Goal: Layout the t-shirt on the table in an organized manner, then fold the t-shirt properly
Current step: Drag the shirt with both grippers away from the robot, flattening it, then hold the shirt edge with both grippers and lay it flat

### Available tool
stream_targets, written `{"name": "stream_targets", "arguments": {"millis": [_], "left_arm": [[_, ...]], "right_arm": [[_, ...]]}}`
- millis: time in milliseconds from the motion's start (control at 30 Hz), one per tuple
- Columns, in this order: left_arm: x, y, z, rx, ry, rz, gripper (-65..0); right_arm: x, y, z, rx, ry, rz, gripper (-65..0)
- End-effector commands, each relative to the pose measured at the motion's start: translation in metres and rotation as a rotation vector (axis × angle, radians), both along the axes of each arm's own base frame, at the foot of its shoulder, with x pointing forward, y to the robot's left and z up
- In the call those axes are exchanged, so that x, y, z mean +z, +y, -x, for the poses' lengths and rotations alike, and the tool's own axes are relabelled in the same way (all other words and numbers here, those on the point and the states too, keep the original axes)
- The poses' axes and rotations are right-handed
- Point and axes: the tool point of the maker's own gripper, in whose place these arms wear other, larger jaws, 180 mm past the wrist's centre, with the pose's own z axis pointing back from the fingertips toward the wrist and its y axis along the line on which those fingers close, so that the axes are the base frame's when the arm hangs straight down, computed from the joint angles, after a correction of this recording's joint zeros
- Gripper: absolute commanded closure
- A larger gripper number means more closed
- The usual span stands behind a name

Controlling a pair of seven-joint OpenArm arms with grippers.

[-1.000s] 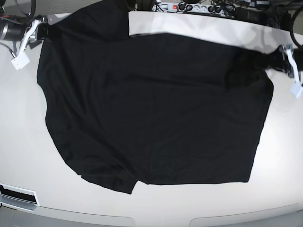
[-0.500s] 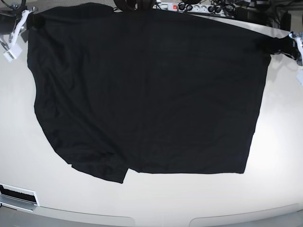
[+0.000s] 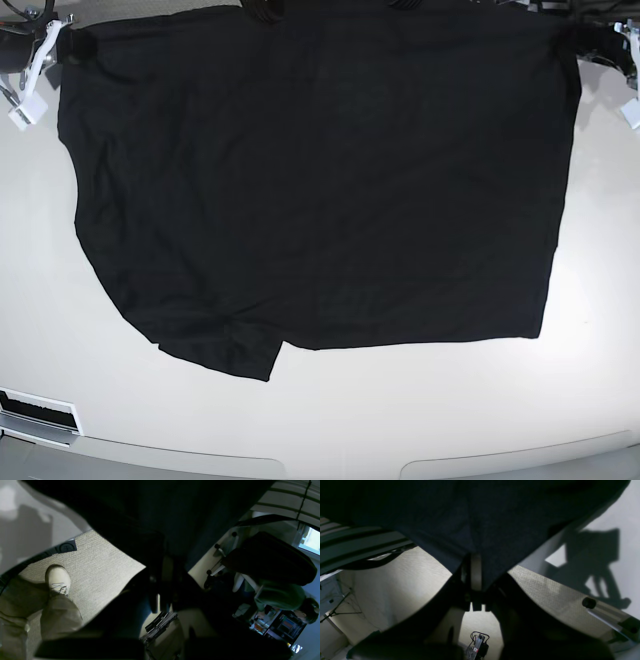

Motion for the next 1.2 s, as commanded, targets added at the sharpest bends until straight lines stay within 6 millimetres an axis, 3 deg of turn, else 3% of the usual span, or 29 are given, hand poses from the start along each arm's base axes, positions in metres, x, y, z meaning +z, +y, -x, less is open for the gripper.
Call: {"name": "stream_targets", "arguments": {"millis": [0,200,333,433,733,833,967,1167], "left_arm": [[0.007,0.006,-0.006,-0.018,-0.016,-0.012,0.0],[0.007,0.006,-0.005,-0.021,-0.012,-0.013,0.0],[0.007,0.006,-0.005,-0.021,-0.012,-0.014,0.0],[0.007,0.006,-0.005,-0.022,-0.010,-0.015,0.0],[0.005,0.010,0.024,-0.034,0.073,-0.025,0.0],[0.005,0.010,0.024,-0.033,0.071,-0.026,0.0],[0.013,0.013,0.009,-0.029,0.016,-0.038,0.0],[0.040,0.009,-0.036,-0.019,-0.187,-0.042,0.0]], "right_arm": [[0.005,-0.004,-0.002,0.018,-0.012,0.012,0.0],[0.001,-0.004,0.025,0.017,0.058,0.011,0.0],[0.000,-0.004,0.033,0.017,0.077,0.013,0.0],[0.000,-0.004,0.034,0.016,0.077,0.009,0.0],[0.000,-0.004,0.034,0.016,0.077,0.009,0.0],[0.000,-0.003,0.033,0.014,0.073,0.004,0.0],[0.006,0.007,0.029,0.002,0.056,-0.059,0.0],[0.009,0.013,0.019,-0.020,0.013,-0.096,0.0]]}}
